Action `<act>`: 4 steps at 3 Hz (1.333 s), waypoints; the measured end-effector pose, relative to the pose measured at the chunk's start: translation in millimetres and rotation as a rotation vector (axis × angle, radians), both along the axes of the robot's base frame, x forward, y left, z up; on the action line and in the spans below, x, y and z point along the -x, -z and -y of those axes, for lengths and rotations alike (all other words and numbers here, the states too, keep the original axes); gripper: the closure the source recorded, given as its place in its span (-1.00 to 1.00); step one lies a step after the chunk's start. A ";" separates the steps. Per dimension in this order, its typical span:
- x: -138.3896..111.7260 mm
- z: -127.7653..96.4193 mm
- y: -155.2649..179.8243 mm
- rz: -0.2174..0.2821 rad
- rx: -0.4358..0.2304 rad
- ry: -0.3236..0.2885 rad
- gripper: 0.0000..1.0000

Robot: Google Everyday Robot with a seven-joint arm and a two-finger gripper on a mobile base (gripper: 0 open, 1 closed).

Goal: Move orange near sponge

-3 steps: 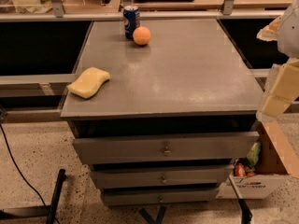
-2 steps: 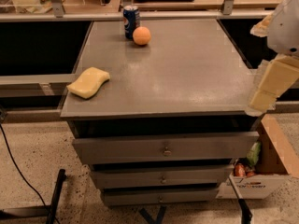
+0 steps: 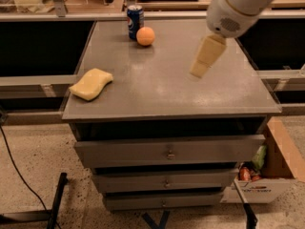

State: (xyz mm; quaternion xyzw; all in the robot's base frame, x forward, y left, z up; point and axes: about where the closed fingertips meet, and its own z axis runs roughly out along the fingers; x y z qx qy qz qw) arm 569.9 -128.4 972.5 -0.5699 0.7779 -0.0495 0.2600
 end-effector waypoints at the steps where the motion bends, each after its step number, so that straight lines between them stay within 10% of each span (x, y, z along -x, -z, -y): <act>1: -62.7 -18.2 7.5 0.054 -0.089 0.015 -1.00; 2: -113.7 -12.4 16.4 0.101 -0.218 0.064 -1.00; 4: -119.8 -15.4 22.7 0.090 -0.325 0.059 -1.00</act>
Offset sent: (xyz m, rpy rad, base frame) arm 0.1814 -0.0059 -0.0215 0.4040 -0.1751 -0.1421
